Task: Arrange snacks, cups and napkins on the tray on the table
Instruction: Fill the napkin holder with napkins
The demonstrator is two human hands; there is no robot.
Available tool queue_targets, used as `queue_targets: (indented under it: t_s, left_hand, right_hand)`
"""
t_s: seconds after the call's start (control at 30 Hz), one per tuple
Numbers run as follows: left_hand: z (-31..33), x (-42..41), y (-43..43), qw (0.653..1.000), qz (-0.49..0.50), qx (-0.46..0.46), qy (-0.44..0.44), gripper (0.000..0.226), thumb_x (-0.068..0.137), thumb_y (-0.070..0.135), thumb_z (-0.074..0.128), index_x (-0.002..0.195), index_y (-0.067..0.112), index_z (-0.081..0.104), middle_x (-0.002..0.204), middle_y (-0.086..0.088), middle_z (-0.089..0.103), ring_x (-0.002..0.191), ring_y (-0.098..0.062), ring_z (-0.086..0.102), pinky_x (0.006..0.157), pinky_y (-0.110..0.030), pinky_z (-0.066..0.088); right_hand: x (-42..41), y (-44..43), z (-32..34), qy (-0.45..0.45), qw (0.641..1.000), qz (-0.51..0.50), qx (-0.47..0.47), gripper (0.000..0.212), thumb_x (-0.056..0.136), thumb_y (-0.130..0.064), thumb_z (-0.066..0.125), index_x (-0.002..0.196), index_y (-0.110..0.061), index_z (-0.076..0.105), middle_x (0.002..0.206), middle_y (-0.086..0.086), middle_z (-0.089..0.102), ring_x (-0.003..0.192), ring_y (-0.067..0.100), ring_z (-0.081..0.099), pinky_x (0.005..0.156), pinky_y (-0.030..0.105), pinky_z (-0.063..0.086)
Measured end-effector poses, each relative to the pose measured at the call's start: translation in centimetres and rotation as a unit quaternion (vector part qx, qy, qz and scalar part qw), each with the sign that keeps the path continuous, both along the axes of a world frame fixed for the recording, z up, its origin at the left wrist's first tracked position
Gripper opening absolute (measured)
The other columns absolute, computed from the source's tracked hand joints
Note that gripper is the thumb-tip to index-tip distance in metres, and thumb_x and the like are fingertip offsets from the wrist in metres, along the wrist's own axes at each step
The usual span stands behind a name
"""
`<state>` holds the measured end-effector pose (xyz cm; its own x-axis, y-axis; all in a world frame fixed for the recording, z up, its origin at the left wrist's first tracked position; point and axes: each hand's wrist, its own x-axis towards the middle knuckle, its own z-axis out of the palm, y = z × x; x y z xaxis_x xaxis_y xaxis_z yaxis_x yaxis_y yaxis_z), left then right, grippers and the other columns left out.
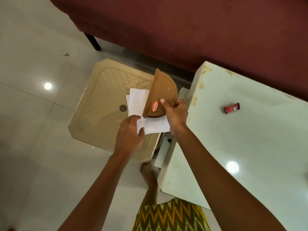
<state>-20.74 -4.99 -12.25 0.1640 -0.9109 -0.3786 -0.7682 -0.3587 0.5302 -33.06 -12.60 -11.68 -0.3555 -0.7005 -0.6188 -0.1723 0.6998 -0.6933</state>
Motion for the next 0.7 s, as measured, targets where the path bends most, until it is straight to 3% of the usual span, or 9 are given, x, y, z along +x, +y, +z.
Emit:
queue_targets:
  t_s: [0.1, 0.27, 0.33, 0.47, 0.53, 0.63, 0.7]
  left_hand:
    - [0.1, 0.0, -0.1, 1.000, -0.008, 0.015, -0.014, 0.044, 0.084, 0.024, 0.062, 0.124, 0.013, 0.048, 0.132, -0.010, 0.053, 0.122, -0.026, 0.048, 0.099, -0.039, 0.044]
    - [0.2, 0.1, 0.2, 0.999, -0.023, 0.044, -0.020, 0.043, 0.085, 0.025, 0.061, 0.123, 0.013, 0.047, 0.133, -0.009, 0.052, 0.121, -0.025, 0.048, 0.099, -0.039, 0.044]
    - [0.2, 0.1, 0.3, 0.998, -0.034, 0.045, -0.019, 0.039, 0.086, 0.022, 0.059, 0.122, 0.011, 0.048, 0.131, -0.010, 0.052, 0.121, -0.025, 0.047, 0.098, -0.037, 0.044]
    - [0.0, 0.0, 0.4, 0.998, -0.038, 0.040, -0.023, 0.035, 0.085, 0.017, 0.057, 0.118, 0.008, 0.052, 0.130, -0.011, 0.052, 0.121, -0.027, 0.044, 0.095, -0.037, 0.043]
    - [0.0, -0.1, 0.5, 0.998, -0.036, 0.044, -0.028, 0.034, 0.085, 0.017, 0.058, 0.117, 0.007, 0.053, 0.132, -0.010, 0.051, 0.122, -0.027, 0.043, 0.096, -0.038, 0.043]
    - [-0.2, -0.4, 0.7, 0.997, -0.035, 0.050, -0.037, 0.035, 0.085, 0.017, 0.058, 0.118, 0.006, 0.053, 0.137, -0.011, 0.047, 0.127, -0.028, 0.040, 0.099, -0.041, 0.042]
    - [-0.3, -0.5, 0.9, 0.997, -0.036, 0.047, -0.043, 0.036, 0.084, 0.016, 0.059, 0.118, 0.005, 0.054, 0.139, -0.013, 0.045, 0.128, -0.029, 0.039, 0.099, -0.042, 0.042]
  right_hand:
    - [0.2, -0.1, 0.8, 0.007, 1.000, -0.015, -0.025, 0.027, 0.087, -0.033, 0.060, 0.102, -0.011, 0.052, 0.108, 0.005, 0.060, 0.090, 0.016, 0.056, 0.069, 0.018, 0.044]
    - [-1.8, 0.7, 2.9, 0.026, 0.993, -0.054, -0.099, 0.020, 0.086, -0.034, 0.062, 0.092, -0.019, 0.050, 0.100, -0.002, 0.057, 0.083, 0.010, 0.057, 0.074, 0.020, 0.050]
    - [-3.8, 1.5, 3.4, 0.082, 0.984, -0.071, -0.144, 0.021, 0.083, -0.034, 0.065, 0.088, -0.020, 0.051, 0.101, -0.002, 0.054, 0.085, 0.008, 0.057, 0.074, 0.017, 0.048]
    - [-8.2, 4.4, 2.4, 0.241, 0.948, -0.069, -0.196, 0.024, 0.075, -0.032, 0.074, 0.077, -0.018, 0.054, 0.100, -0.001, 0.051, 0.075, -0.001, 0.050, 0.061, -0.004, 0.039]
    - [-9.8, 5.8, 1.1, 0.298, 0.936, -0.056, -0.178, 0.027, 0.072, -0.032, 0.077, 0.076, -0.014, 0.057, 0.103, 0.004, 0.053, 0.076, 0.002, 0.048, 0.066, 0.002, 0.042]
    - [-11.2, 7.1, -0.8, 0.340, 0.930, -0.042, -0.134, 0.028, 0.071, -0.034, 0.078, 0.078, -0.013, 0.062, 0.107, 0.007, 0.055, 0.082, 0.008, 0.048, 0.070, 0.028, 0.053]
    - [-11.5, 7.3, -1.6, 0.351, 0.928, -0.045, -0.119, 0.027, 0.070, -0.034, 0.078, 0.078, -0.013, 0.063, 0.107, 0.007, 0.056, 0.082, 0.010, 0.048, 0.071, 0.034, 0.055]
